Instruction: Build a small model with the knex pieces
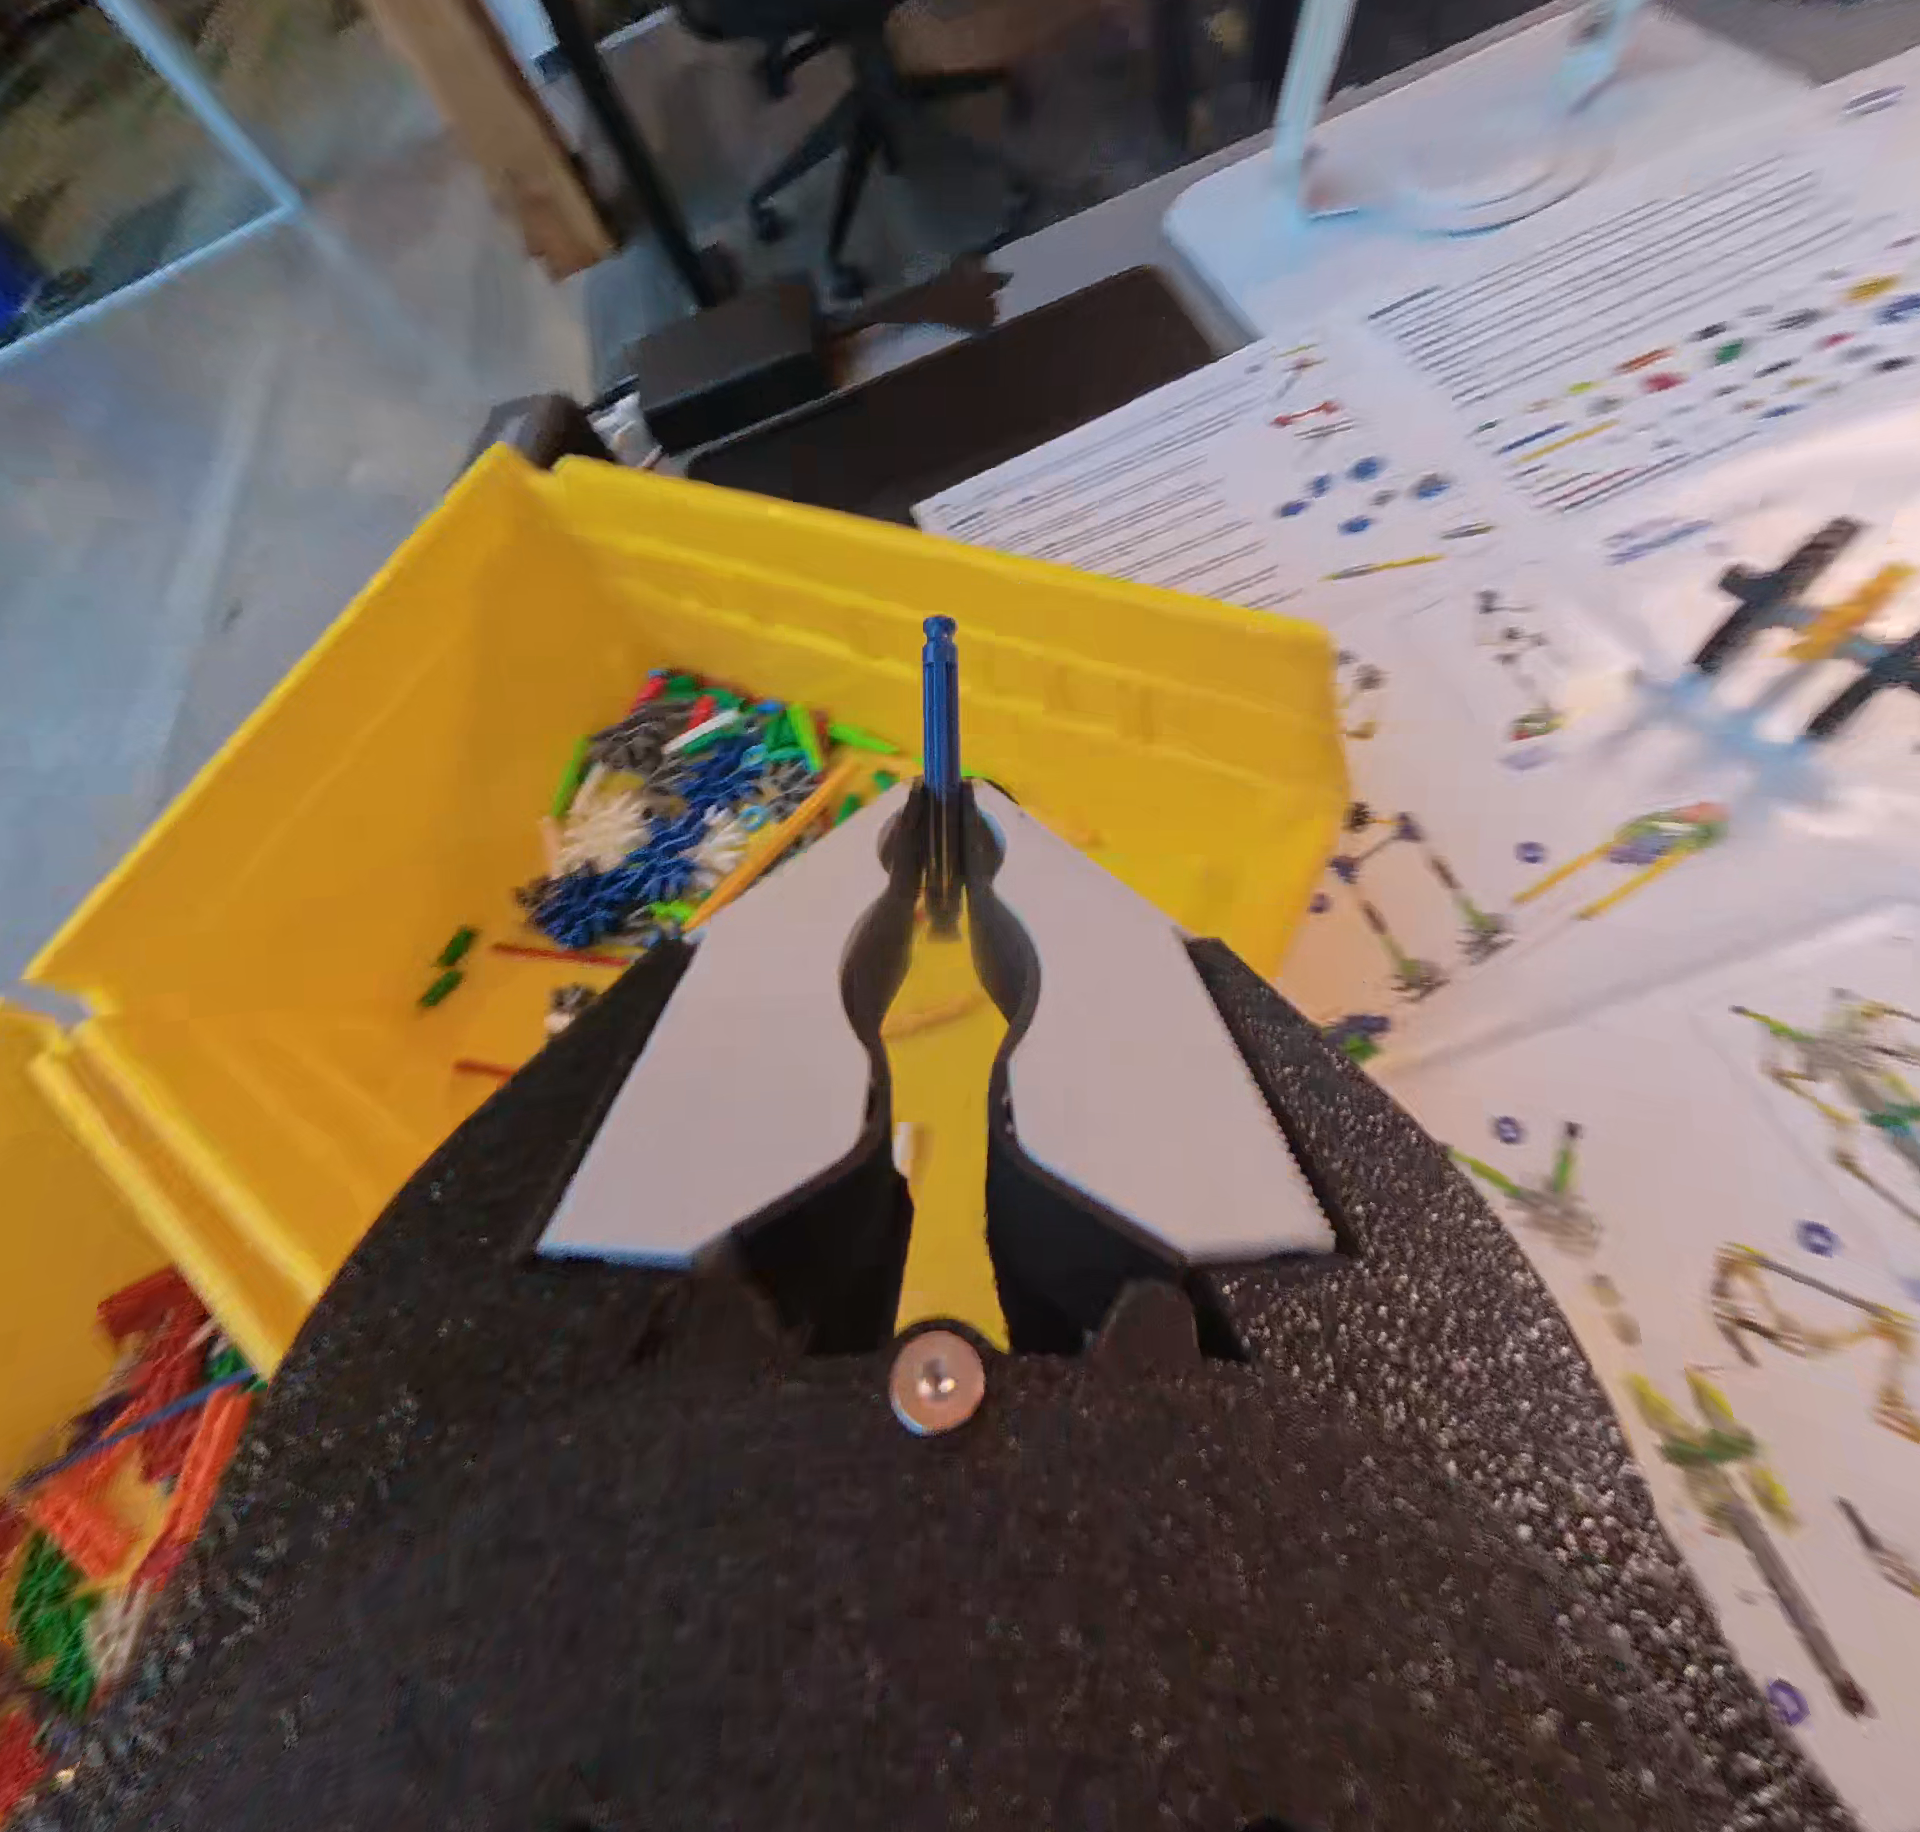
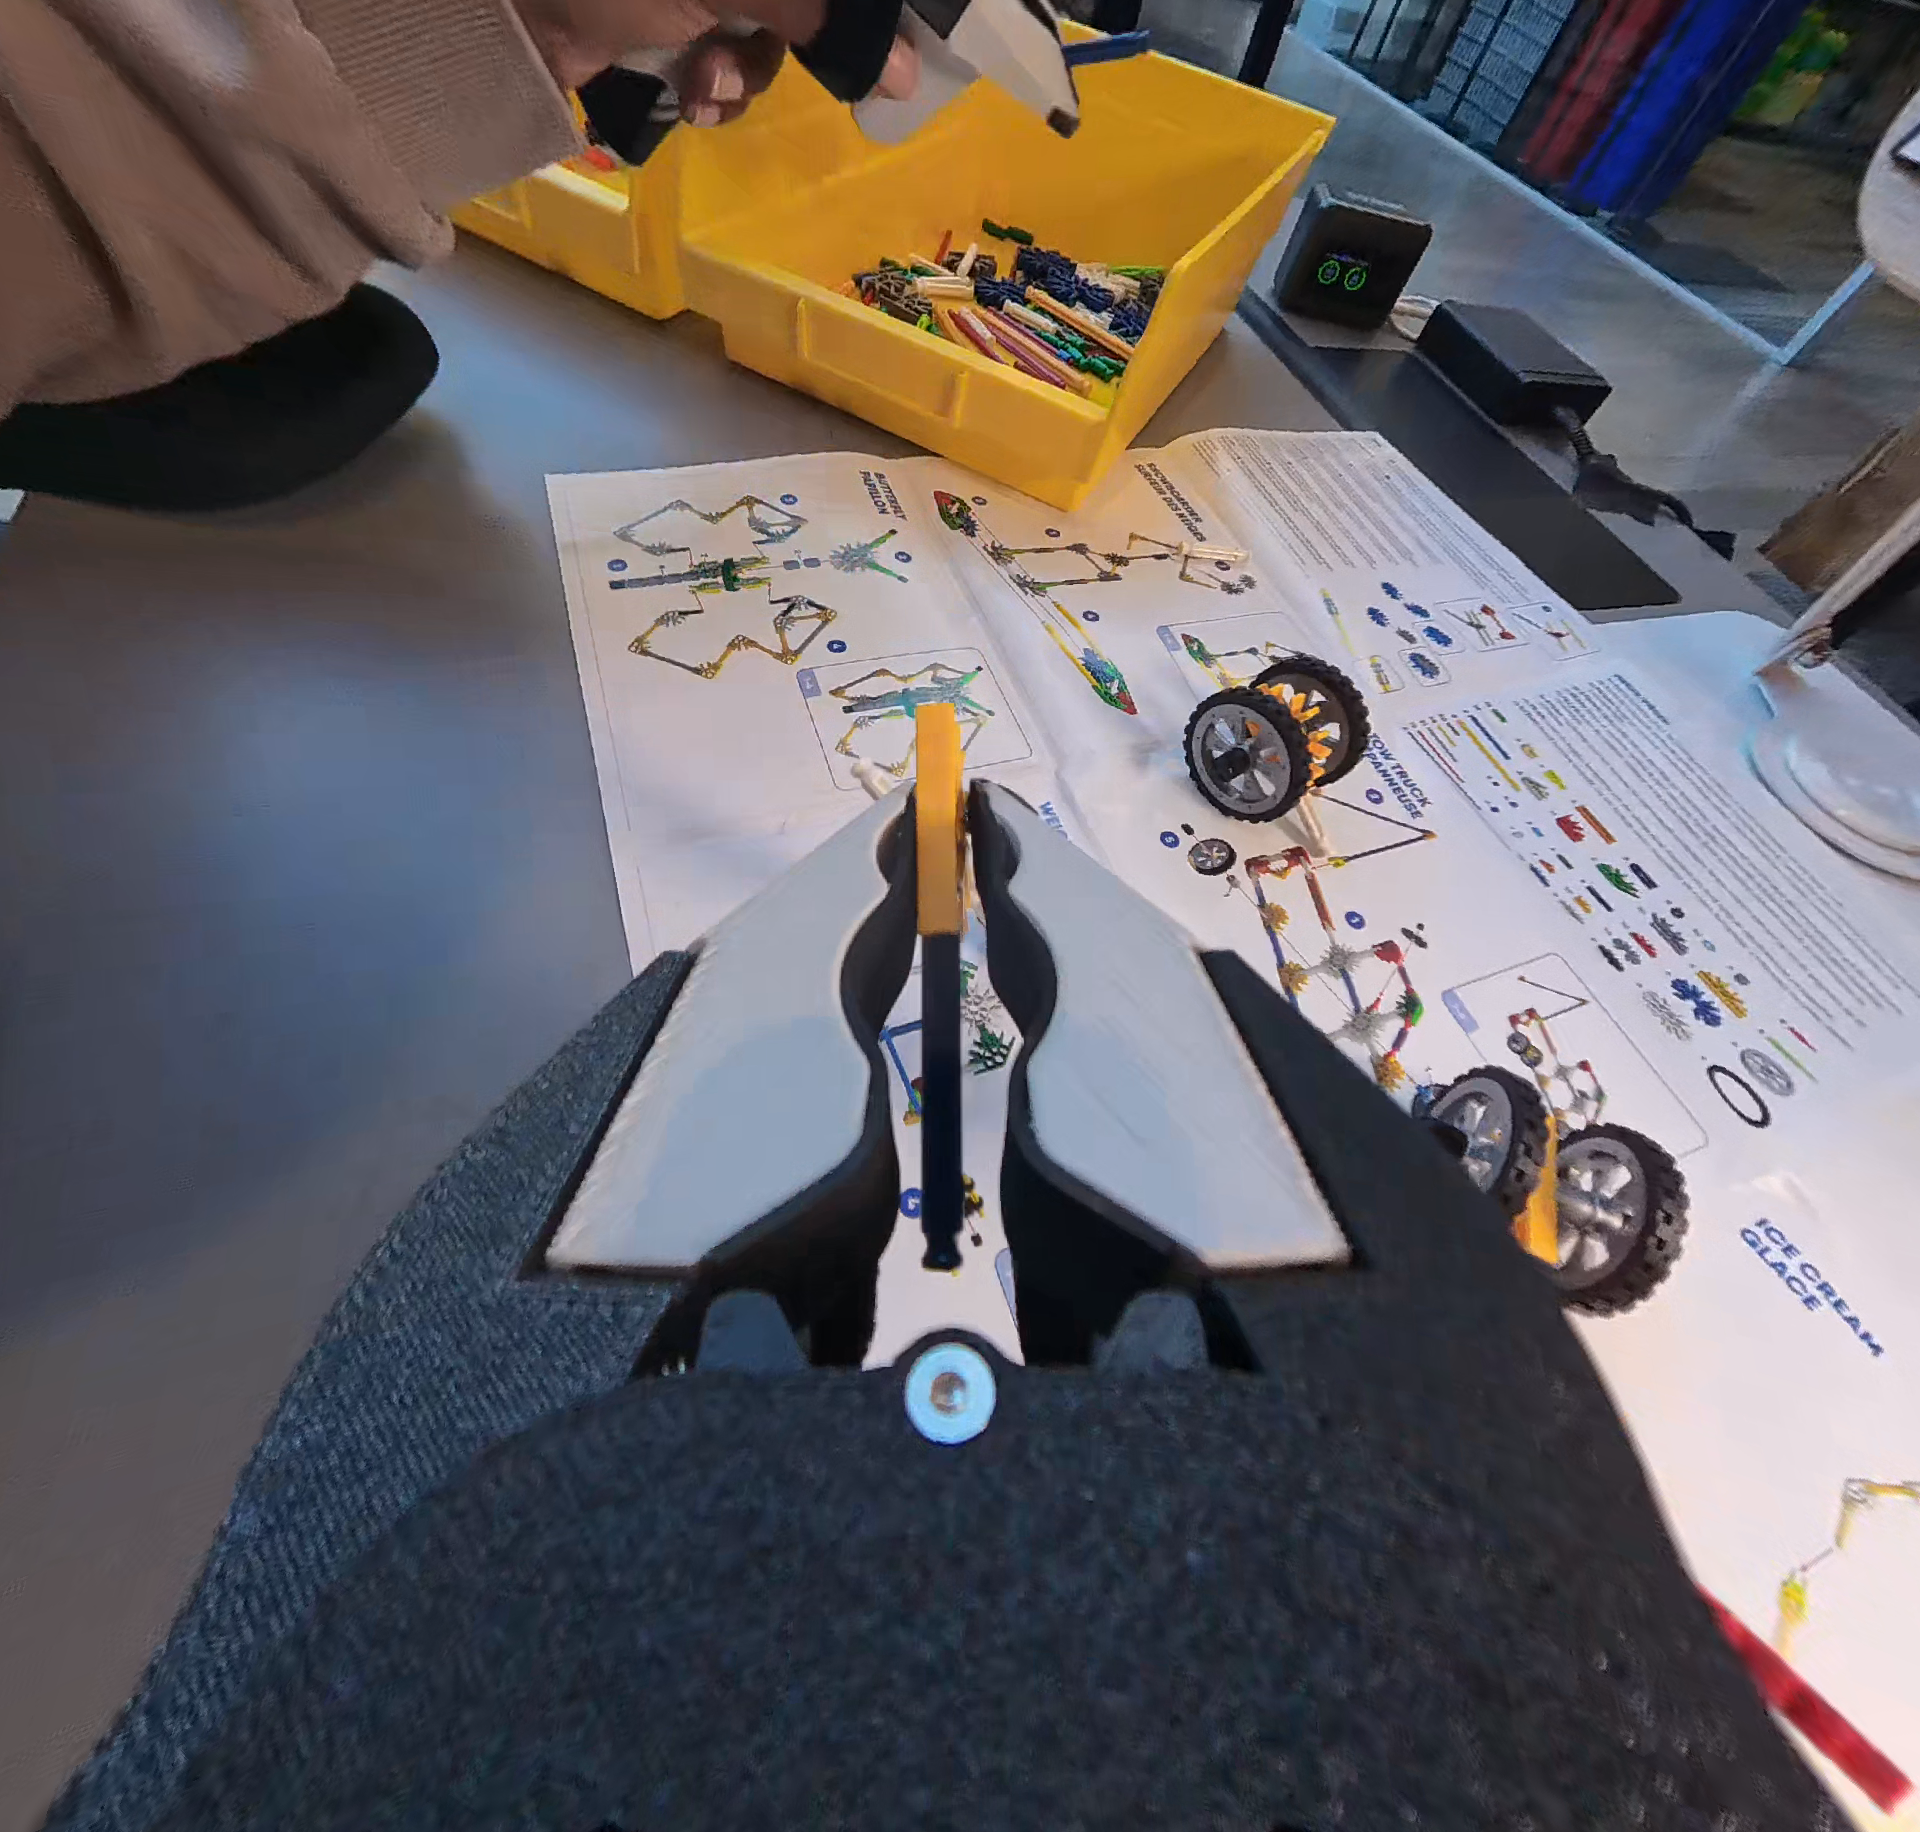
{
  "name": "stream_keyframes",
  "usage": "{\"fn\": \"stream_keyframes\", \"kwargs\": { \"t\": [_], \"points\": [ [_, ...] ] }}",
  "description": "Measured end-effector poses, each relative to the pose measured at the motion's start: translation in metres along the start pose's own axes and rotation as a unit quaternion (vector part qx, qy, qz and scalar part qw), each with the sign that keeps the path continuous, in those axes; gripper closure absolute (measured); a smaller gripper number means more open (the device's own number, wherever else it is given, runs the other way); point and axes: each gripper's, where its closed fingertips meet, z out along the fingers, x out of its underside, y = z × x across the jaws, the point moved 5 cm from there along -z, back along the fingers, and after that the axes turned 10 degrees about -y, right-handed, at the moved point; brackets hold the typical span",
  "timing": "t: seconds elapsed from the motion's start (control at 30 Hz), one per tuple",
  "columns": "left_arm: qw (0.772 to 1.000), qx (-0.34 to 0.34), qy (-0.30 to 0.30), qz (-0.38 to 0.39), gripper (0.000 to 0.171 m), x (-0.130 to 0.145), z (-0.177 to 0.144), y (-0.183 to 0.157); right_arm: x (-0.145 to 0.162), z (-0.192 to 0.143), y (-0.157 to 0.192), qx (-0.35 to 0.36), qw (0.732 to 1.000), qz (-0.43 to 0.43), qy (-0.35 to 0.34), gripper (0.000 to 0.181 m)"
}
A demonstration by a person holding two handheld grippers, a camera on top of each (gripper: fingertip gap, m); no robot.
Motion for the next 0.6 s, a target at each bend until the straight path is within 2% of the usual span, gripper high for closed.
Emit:
{"fn": "stream_keyframes", "kwargs": {
  "t": [0.03,0.07,0.2,0.33,0.6],
  "points": [
    [1.0,-0.022,0.019,-0.002,0.164,0.008,0.002,0.013,0.0,-0.001,-0.001,0.0,1.0,0.012,-0.007,0.175],
    [0.999,-0.03,0.03,-0.014,0.149,0.013,0.003,0.02,0.0,-0.002,-0.002,0.0,1.0,0.027,-0.013,0.175],
    [0.999,-0.032,-0.005,-0.02,0.149,0.008,-0.004,0.019,0.0,-0.006,-0.006,0.008,0.997,0.062,-0.032,0.175],
    [0.999,0.015,-0.034,-0.024,0.147,0.0,-0.007,-0.005,0.0,-0.003,-0.006,0.007,0.997,0.067,-0.035,0.175],
    [0.995,0.098,-0.019,0.006,0.144,0.012,0.006,-0.056,0.001,-0.002,-0.007,0.009,0.996,0.07,-0.048,0.175]
  ]
}}
